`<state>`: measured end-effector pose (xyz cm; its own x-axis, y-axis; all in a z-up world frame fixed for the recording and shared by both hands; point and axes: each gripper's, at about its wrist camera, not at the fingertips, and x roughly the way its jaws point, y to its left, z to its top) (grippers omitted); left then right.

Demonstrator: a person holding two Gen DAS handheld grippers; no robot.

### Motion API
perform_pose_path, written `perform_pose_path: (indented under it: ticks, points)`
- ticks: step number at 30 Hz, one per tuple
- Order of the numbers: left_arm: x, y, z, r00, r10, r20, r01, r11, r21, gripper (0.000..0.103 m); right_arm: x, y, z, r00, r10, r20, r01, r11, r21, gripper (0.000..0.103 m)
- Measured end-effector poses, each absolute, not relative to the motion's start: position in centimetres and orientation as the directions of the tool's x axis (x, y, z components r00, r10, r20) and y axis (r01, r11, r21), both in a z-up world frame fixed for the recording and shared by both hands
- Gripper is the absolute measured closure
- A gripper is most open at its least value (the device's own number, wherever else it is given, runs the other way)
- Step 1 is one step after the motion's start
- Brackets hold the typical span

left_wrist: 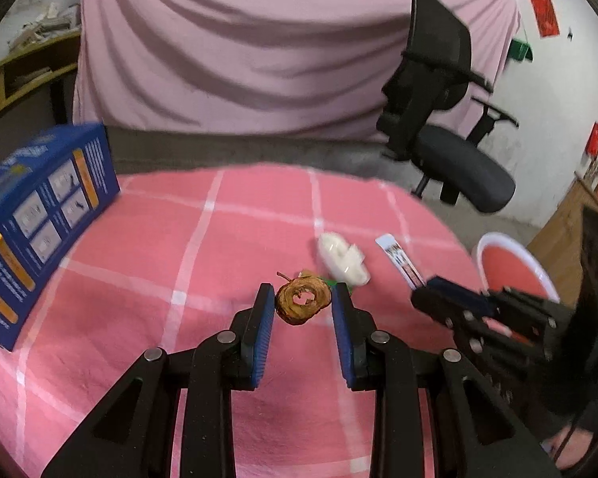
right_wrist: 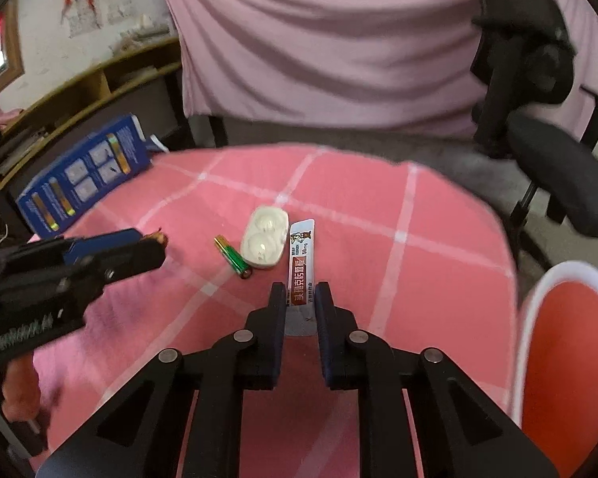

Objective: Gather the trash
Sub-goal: 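Grasp the brown dried slice with left tool while right grasps the red-white tube, then carry the dried slice and red-white tube over the basin and release both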

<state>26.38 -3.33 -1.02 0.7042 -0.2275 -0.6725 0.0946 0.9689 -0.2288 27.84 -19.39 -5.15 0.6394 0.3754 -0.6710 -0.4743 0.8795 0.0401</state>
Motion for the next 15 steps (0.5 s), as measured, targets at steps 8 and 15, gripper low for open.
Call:
perform_pose_path:
  ticks: [8, 15]
  points:
    - [23.6, -5.3, 2.7, 0.838, -0.206, -0.506, 0.120, 0.973, -0.197, 0.078, 22.5, -23.2, -1.2, 0.838, 0.402, -0.370, -0.428, 0.904, 0.011, 0.090]
    - [21.8, -7.2, 5.5, 0.890, -0.229, -0.394, 0.170, 0.969, -0.179, 0.078, 20.1, -26.6, 1.3, 0.923, 0.343, -0.175, -0.347, 0.938, 0.007, 0.090]
